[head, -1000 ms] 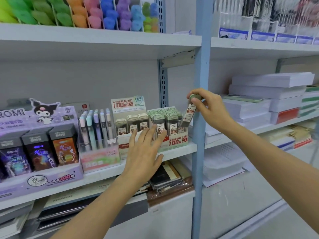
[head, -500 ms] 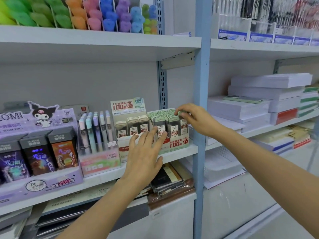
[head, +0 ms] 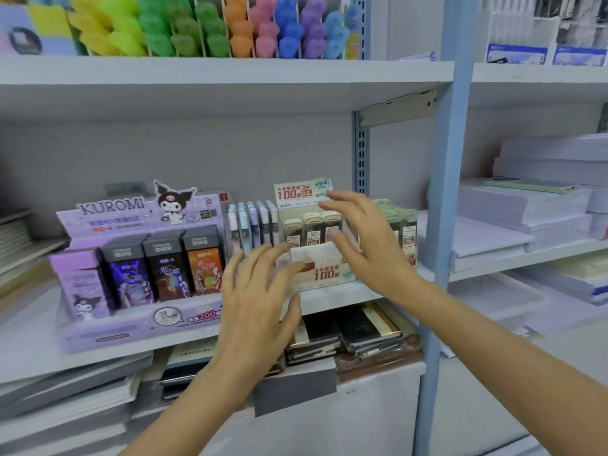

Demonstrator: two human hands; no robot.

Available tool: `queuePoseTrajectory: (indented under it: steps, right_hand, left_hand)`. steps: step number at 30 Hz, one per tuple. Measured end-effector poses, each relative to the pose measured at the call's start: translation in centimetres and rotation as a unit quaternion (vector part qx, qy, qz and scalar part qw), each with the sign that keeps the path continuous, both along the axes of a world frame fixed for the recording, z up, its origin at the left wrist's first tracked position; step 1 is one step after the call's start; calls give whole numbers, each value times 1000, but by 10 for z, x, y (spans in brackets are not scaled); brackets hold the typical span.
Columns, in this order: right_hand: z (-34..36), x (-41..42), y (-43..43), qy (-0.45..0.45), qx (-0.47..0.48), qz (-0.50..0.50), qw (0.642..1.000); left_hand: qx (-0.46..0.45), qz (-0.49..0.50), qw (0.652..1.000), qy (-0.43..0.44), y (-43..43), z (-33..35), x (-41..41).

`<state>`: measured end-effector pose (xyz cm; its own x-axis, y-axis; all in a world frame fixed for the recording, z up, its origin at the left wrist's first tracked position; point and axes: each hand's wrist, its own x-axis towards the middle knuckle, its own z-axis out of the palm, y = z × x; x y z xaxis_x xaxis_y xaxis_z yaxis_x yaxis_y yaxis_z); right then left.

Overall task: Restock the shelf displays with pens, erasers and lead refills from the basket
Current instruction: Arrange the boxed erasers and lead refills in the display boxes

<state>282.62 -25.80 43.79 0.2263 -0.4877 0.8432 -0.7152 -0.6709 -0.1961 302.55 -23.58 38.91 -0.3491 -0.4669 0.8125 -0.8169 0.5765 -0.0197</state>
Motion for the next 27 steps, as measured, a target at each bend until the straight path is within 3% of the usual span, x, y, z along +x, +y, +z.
queuePoseTrajectory:
  steps: [4,9,14,19,23,27]
  right_hand:
    - [-14,84,3,80,25,82,993]
    - [-37,148,0,166,41,68,983]
    - [-55,166,-3,226,64,44,971]
    - [-44,168,-1,197,95,63,974]
    - [-17,186,-7,139,30,61,988]
    - [8,216,-31,184,21,-17,983]
  left_hand:
    - [-34,111,992,53,20,-9,67]
    - [67,250,965,44,28,-31,141]
    - [137,238,962,0,26,-41,164]
    - [88,184,979,22,29,-25,179]
    - [15,176,984,15,9,18,204]
    - [80,176,981,2,-20,40,216]
